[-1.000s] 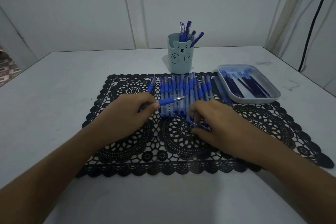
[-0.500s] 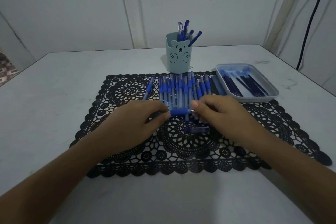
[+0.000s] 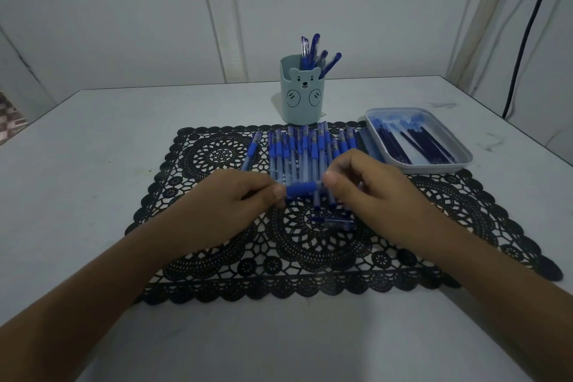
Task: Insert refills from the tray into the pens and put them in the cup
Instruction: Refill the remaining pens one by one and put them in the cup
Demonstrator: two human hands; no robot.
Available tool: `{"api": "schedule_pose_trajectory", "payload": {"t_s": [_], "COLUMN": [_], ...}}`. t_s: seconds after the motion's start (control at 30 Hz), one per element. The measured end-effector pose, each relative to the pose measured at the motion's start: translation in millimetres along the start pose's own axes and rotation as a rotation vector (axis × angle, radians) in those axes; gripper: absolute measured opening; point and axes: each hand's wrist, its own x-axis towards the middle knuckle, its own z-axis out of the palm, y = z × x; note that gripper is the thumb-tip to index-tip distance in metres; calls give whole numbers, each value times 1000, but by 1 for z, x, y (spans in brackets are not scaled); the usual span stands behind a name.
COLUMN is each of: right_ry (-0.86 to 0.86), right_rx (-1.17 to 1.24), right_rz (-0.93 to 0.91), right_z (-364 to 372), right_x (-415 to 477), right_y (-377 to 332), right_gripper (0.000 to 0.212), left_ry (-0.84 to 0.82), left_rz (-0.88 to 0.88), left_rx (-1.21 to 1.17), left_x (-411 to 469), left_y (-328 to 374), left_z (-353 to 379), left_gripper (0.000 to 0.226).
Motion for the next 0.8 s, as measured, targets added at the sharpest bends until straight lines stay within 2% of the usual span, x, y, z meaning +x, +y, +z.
{"api": "schedule_pose_trajectory", "payload": {"t_s": [0.1,0.2,0.37,0.47,0.57,0.63,0.7,0.77,0.8], "right_ry": [-64,-84,-99,-99,-88,-100,-111,-128,-138], "right_rx": [-6,36,49,47,71,37,23,64,96], "right_rz": [36,24,91,74,90,115,117,114,124], "right_z": [-2,-4,-5,-5,-4,-3,-3,-3,-3], "right_x": [0,2,2,2,2,2,2,2,2], "right_y": [1,5,3,6,3,1,3,5,6], "right_gripper": [31,6,33,8,18,26,21,11,22], "left_ry": [4,21,19,34,47,41,33,32,34], "left_rz": [13,10,28,27,22,27,30,18,13], "left_rx": [56,76,112,109,124,119,113,118,117], "left_x": [-1,0,0,1,1,1,1,2,2], "left_y": [0,-3,-5,-6,-7,-8,-8,-9,-9], "left_z": [1,1,2,2,2,2,3,2,2], "left_gripper": [21,17,29,34,24,28,34,26,21]}}
